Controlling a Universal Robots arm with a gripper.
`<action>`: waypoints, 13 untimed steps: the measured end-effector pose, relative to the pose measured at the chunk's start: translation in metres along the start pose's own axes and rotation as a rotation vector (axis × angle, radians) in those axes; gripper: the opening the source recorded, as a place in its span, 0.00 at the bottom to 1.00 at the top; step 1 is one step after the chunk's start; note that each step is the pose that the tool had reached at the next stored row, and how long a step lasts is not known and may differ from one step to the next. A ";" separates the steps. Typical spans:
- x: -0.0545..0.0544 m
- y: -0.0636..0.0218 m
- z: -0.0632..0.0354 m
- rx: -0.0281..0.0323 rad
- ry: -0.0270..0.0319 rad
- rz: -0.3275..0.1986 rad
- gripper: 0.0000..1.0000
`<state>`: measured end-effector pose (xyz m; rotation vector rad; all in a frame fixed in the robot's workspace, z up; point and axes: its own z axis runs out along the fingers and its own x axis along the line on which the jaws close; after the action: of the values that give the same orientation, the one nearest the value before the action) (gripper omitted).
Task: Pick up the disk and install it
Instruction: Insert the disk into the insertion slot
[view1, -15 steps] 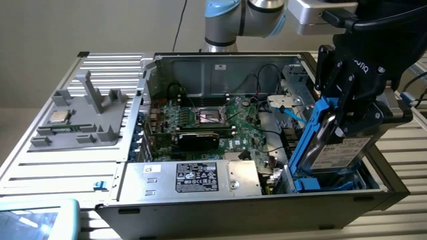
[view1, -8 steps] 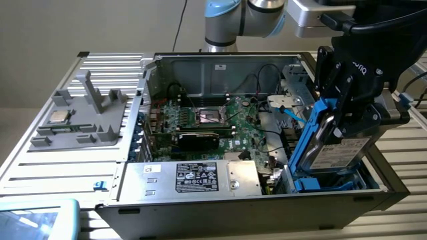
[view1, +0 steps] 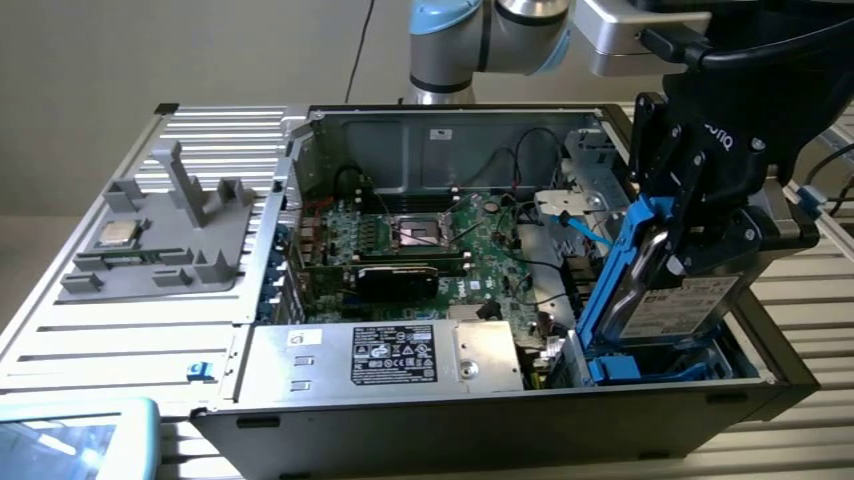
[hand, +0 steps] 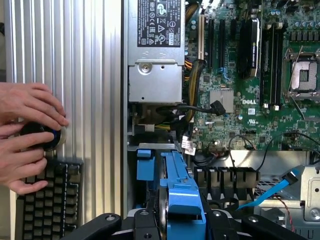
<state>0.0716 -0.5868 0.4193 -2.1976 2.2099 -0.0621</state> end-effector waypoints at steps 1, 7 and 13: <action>0.000 0.0001 0.0000 0.0000 0.0000 0.000 0.37; 0.000 0.0015 0.0009 -0.0001 0.0000 0.000 0.37; 0.000 0.0017 0.0015 0.0000 -0.0001 0.000 0.37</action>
<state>0.0700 -0.5868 0.4177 -2.1975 2.2099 -0.0619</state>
